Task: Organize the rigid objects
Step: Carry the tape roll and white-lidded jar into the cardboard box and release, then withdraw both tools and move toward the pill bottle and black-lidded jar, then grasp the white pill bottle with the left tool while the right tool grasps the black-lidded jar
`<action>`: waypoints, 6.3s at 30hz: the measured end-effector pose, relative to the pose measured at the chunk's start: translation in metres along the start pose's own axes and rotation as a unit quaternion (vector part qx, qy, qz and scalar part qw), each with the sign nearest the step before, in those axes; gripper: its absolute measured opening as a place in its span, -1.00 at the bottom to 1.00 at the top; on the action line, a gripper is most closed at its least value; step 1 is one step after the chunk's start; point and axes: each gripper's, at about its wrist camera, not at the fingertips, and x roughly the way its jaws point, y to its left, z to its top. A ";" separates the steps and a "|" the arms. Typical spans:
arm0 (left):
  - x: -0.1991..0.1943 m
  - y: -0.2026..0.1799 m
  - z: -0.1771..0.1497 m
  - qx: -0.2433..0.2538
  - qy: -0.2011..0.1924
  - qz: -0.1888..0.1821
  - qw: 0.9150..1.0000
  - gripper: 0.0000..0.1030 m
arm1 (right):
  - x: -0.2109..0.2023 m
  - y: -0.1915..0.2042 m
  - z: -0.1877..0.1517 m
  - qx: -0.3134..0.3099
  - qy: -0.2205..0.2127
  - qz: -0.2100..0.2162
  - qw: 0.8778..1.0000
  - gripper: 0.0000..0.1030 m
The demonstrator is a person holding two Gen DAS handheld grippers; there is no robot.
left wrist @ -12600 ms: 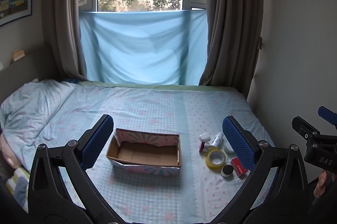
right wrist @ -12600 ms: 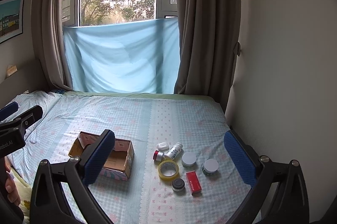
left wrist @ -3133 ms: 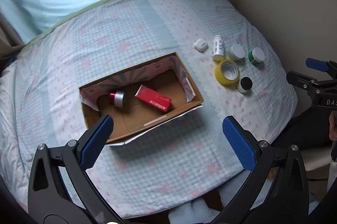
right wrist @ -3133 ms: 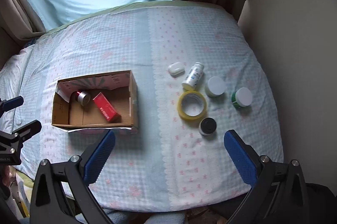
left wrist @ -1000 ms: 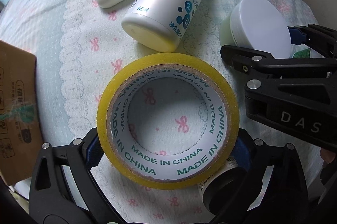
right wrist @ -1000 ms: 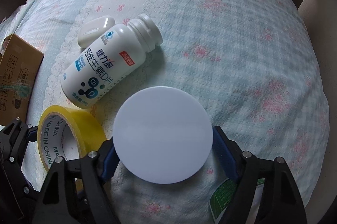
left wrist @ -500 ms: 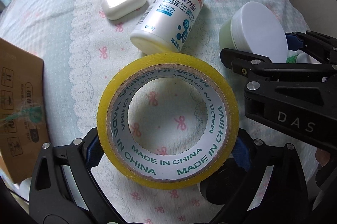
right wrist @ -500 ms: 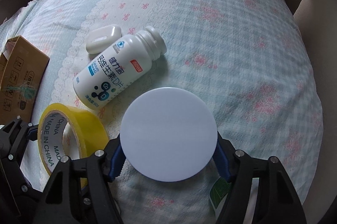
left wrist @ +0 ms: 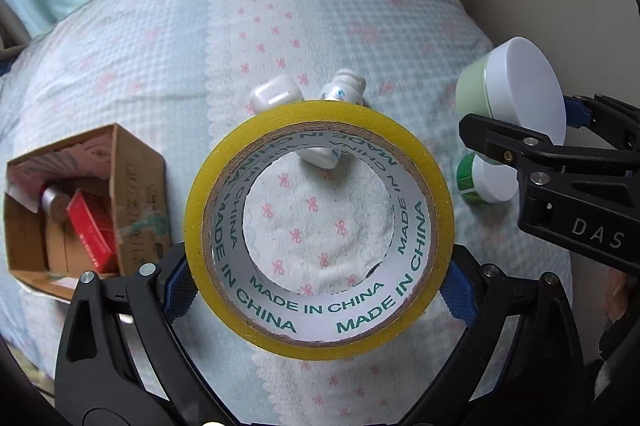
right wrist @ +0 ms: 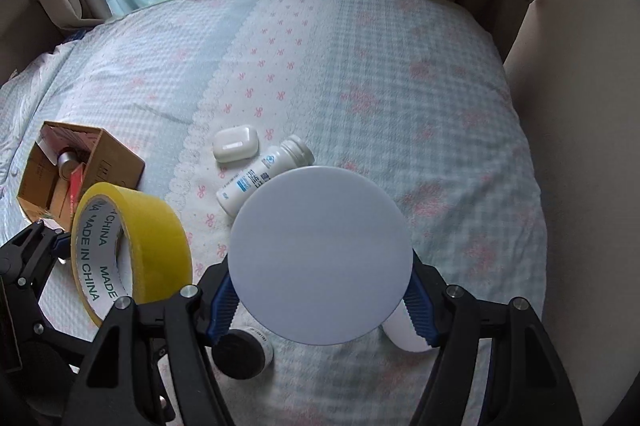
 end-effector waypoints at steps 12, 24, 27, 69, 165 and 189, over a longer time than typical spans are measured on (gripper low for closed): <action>-0.161 0.062 0.007 -0.032 -0.060 0.002 0.998 0.86 | -0.148 0.053 0.031 -0.013 -0.055 0.000 0.998 0.28; -0.228 0.193 -0.019 -0.031 -0.067 -0.007 0.997 0.86 | -0.186 0.172 0.048 -0.007 -0.069 0.012 0.998 0.29; -0.226 0.239 -0.024 -0.021 -0.057 -0.004 0.998 0.86 | -0.181 0.211 0.053 0.008 -0.067 0.013 0.998 0.29; 0.051 0.378 -0.067 0.076 0.130 0.004 0.988 0.86 | 0.107 0.334 0.049 0.188 0.132 0.037 0.973 0.29; 0.154 -0.053 0.094 0.301 0.125 0.000 0.946 0.86 | 0.067 0.079 -0.121 0.387 0.065 -0.143 0.909 0.76; 0.206 -0.082 0.085 0.301 0.178 -0.025 0.937 -0.03 | 0.117 0.060 -0.118 0.377 0.104 -0.123 0.912 0.04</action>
